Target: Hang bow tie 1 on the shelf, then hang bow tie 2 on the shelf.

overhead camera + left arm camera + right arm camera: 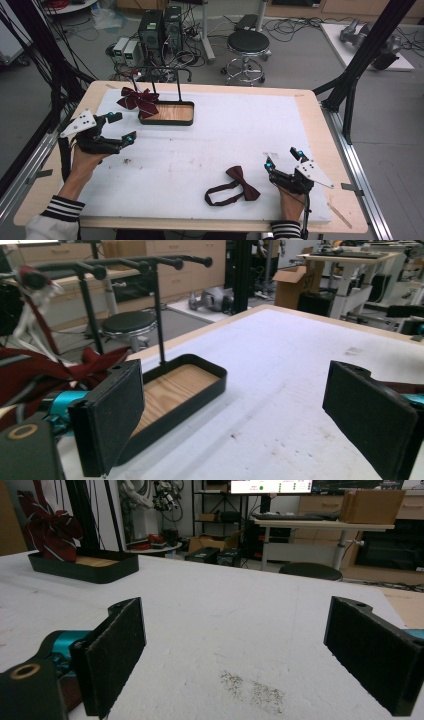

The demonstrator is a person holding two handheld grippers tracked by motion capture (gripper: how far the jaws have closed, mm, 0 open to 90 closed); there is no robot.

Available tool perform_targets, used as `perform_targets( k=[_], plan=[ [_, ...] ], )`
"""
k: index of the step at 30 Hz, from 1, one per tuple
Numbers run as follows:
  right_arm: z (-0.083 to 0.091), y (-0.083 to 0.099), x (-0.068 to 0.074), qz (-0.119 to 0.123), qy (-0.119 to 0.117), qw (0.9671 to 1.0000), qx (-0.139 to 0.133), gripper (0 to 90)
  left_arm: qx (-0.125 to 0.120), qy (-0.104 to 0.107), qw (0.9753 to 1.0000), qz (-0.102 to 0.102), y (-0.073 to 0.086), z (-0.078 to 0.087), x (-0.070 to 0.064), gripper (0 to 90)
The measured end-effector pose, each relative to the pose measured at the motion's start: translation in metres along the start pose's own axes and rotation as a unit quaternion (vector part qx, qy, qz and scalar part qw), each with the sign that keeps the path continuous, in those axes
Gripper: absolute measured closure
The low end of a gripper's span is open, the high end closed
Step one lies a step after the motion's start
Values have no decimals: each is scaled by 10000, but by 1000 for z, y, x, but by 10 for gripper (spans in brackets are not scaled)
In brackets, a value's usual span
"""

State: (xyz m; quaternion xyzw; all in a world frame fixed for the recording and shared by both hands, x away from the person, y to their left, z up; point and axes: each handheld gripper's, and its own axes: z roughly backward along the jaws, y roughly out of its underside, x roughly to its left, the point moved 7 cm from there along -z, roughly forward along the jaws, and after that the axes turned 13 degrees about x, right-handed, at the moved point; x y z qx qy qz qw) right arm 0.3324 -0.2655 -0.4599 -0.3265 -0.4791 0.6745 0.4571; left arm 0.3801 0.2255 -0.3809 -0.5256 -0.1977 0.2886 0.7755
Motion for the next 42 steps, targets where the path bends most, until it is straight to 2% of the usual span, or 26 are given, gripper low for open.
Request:
perform_targets(
  k=[6, 11, 14, 18, 27, 36, 40, 42],
  plan=[
    [0, 0, 0, -3, 7, 10000, 4, 89, -65, 223, 9997, -77, 7, -6, -19, 103],
    [0, 0, 0, -3, 8, 10000, 5, 89, -93, 294, 9995, -32, 14, -9, -25, 103],
    [0, 0, 0, -24, -9, 10000, 12, 89, -6, 244, 9997, -84, 17, -10, -25, 103],
    [0, 0, 0, -34, -12, 10000, 7, 89, -16, 184, 9998, -103, 17, -8, -26, 103],
    [0, 0, 0, -47, -12, 10000, 13, 88, -21, 196, 9998, -95, 18, -8, -26, 103],
    [-1, 0, 1, 1, 3, 10000, 81, 88, -42, 137, 9999, -70, 19, -4, -21, 103],
    [-2, 0, 1, 26, -76, 9999, 110, 88, -14, 138, 9999, -73, 21, -4, -21, 103],
    [-2, 0, 2, 8, -147, 9997, 211, 88, 5, 152, 9998, -90, 23, -5, -20, 103]
  ],
)
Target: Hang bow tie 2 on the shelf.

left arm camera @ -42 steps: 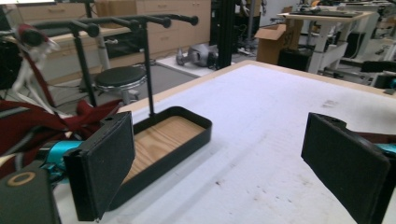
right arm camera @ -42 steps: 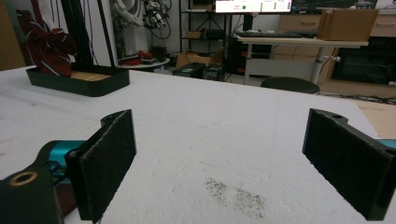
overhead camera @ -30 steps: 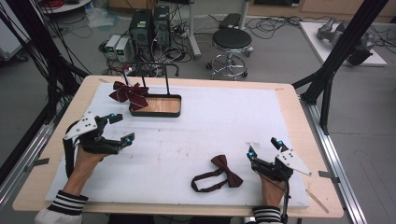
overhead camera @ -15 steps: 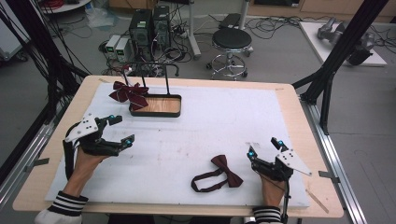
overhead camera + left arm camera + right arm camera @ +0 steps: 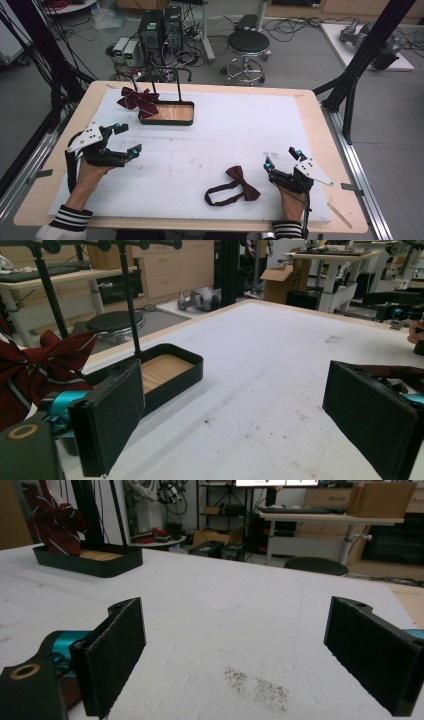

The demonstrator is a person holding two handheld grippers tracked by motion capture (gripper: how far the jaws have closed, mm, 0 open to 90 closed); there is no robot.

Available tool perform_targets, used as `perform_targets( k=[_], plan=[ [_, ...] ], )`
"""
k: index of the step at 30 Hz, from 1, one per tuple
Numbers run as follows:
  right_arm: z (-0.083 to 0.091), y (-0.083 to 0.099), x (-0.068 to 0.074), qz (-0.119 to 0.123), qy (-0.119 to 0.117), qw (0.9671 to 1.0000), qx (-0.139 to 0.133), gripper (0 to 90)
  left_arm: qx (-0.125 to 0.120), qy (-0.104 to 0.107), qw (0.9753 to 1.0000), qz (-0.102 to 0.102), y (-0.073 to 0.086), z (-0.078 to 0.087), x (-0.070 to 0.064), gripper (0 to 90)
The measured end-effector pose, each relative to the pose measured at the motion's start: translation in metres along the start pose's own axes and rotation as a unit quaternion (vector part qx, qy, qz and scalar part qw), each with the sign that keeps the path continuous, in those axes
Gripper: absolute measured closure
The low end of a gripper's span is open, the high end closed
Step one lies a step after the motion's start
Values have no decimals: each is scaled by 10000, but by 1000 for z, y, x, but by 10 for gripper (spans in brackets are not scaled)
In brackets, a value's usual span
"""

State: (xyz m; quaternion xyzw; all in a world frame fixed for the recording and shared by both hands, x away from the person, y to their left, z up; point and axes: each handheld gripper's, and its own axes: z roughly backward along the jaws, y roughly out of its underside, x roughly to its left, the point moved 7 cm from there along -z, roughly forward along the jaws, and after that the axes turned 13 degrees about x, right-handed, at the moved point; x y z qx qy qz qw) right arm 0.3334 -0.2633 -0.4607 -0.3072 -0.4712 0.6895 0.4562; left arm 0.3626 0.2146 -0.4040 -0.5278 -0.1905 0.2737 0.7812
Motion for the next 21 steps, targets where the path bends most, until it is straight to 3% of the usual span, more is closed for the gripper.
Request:
perform_targets(
  k=[7, 17, 21],
  plan=[
    [5, -5, -1, 50, -56, 10000, -12, 89, 12, -49, 10000, -14, 5, -1, 1, 104],
    [15, -18, 4, 136, -318, 9994, 22, 88, 24, -107, 9999, -39, 8, -1, 3, 105],
    [19, -23, 12, 272, -491, 9982, 191, 89, 16, -139, 9999, -60, 9, 0, 3, 105]
  ],
)
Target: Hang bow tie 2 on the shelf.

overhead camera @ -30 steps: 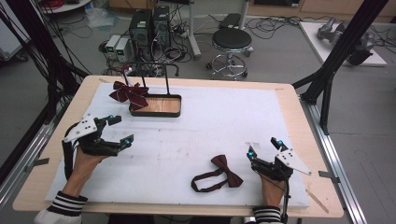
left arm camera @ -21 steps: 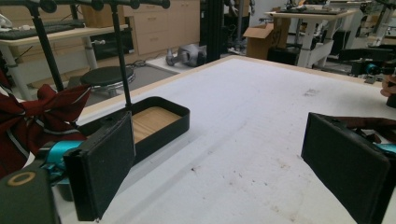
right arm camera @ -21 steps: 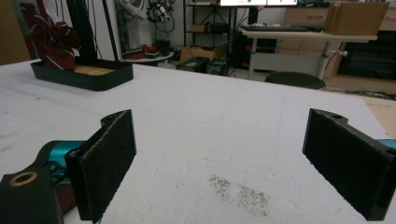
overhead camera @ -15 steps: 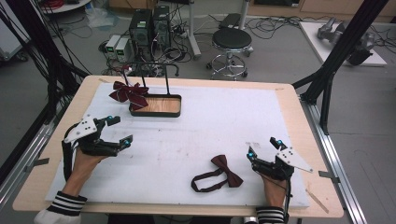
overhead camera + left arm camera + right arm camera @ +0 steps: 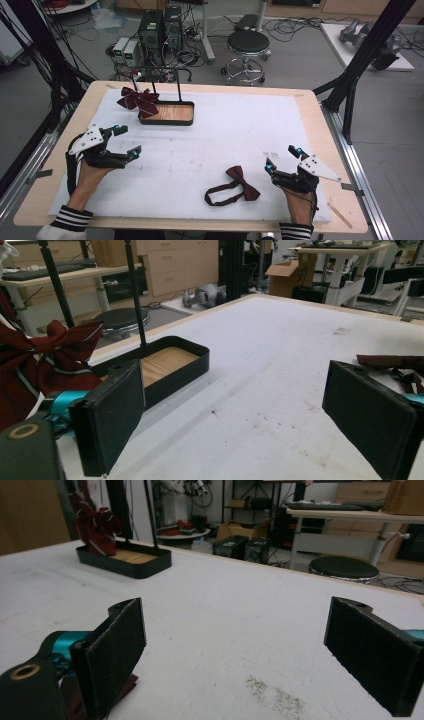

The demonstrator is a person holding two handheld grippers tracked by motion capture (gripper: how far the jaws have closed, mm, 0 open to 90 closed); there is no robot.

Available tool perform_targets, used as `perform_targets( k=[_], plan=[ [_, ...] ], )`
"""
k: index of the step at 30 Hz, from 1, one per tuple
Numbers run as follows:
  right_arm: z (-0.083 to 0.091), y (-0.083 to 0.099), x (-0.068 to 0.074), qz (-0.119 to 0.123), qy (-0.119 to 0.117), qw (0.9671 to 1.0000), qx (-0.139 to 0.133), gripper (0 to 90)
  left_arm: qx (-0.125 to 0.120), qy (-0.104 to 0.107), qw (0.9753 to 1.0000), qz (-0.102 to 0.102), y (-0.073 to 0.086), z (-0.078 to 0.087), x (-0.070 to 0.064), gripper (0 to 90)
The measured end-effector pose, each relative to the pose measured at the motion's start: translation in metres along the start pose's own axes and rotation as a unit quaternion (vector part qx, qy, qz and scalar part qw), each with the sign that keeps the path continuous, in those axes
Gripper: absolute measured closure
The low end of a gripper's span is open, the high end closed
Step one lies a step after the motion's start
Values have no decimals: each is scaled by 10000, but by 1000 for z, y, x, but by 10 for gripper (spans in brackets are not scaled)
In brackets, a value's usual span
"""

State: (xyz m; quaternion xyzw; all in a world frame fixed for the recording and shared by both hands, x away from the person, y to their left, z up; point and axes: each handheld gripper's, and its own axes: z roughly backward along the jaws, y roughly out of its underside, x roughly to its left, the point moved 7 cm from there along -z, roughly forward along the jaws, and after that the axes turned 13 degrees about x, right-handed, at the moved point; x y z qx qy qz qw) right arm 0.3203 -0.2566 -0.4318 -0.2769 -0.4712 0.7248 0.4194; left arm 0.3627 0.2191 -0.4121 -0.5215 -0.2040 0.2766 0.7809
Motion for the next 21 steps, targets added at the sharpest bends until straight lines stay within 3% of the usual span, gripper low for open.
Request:
perform_targets(
  k=[7, 10, 16, 21],
  plan=[
    [6, -12, 18, 283, -415, 9985, 201, 88, 12, -1, 10000, -16, 2, 0, -1, 106],
    [7, -12, 25, 378, -576, 9967, 420, 89, 37, 1, 10000, -27, 3, -1, -2, 106],
    [12, -14, 33, 676, -643, 9924, 807, 89, -25, 4, 10000, -51, 3, 0, -3, 106],
    [19, -20, 36, 636, -812, 9897, 992, 89, -50, 8, 10000, -69, 3, 1, -4, 106]
  ],
)
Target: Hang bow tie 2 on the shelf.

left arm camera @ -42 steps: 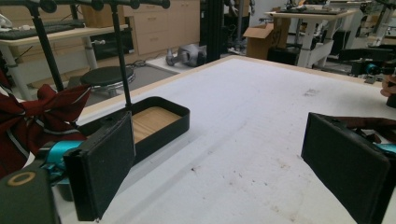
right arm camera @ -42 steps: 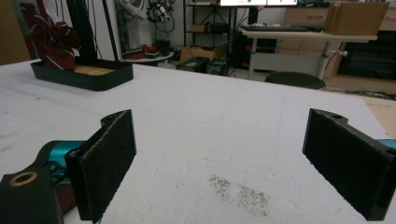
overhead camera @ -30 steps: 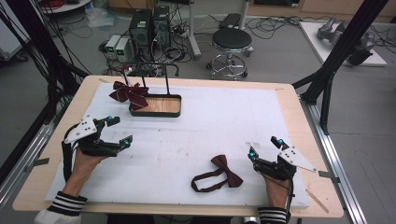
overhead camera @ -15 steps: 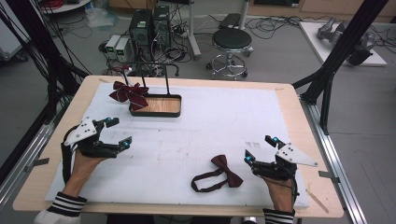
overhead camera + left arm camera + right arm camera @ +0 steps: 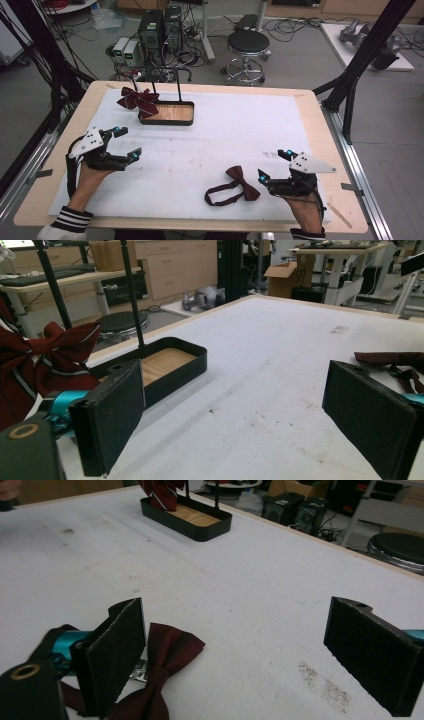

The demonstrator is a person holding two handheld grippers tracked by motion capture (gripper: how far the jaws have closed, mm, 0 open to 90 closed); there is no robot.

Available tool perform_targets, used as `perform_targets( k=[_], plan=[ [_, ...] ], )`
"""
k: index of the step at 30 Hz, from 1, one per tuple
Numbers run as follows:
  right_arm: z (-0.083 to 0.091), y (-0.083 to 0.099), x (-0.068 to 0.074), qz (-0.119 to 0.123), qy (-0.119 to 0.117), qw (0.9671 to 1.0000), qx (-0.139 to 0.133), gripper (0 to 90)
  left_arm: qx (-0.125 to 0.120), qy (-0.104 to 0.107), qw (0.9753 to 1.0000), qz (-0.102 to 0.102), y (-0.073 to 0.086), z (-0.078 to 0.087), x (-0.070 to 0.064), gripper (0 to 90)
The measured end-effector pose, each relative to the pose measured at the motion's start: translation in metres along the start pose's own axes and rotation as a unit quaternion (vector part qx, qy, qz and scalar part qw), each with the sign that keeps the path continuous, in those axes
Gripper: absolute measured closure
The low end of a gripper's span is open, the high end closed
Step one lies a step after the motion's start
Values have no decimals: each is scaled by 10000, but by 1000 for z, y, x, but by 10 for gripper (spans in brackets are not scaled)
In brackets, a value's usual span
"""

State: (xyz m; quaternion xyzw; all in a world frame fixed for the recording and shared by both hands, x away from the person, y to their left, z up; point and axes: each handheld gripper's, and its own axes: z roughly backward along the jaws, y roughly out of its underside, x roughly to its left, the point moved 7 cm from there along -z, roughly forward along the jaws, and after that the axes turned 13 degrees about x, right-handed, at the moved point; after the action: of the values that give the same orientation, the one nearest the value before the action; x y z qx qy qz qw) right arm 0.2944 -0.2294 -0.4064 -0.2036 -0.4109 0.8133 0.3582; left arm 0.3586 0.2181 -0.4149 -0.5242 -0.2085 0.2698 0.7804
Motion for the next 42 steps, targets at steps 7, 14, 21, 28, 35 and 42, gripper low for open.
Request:
perform_targets(
  k=[7, 14, 21, 28, 35, 42],
  plan=[
    [-1, 0, 7, -71, -244, 9988, 413, 89, 27, -23, 10000, 19, 1, 0, 1, 106],
    [-7, 5, 19, 93, -487, 9943, 942, 89, 55, -104, 9999, 56, 2, 1, 3, 107],
    [-20, 13, 33, 404, -674, 9870, 1400, 89, 96, -109, 9999, 68, 3, 0, 3, 108],
    [-27, 18, 39, 486, -760, 9804, 1751, 89, 104, -109, 9999, 61, 3, 0, 3, 108],
    [-32, 22, 38, 456, -838, 9764, 1936, 100, 133, -107, 9998, 50, 4, -1, 3, 108],
    [-38, 25, 39, 506, -904, 9729, 2065, 109, 133, -117, 9998, 54, 4, -1, 4, 108]
  ],
)
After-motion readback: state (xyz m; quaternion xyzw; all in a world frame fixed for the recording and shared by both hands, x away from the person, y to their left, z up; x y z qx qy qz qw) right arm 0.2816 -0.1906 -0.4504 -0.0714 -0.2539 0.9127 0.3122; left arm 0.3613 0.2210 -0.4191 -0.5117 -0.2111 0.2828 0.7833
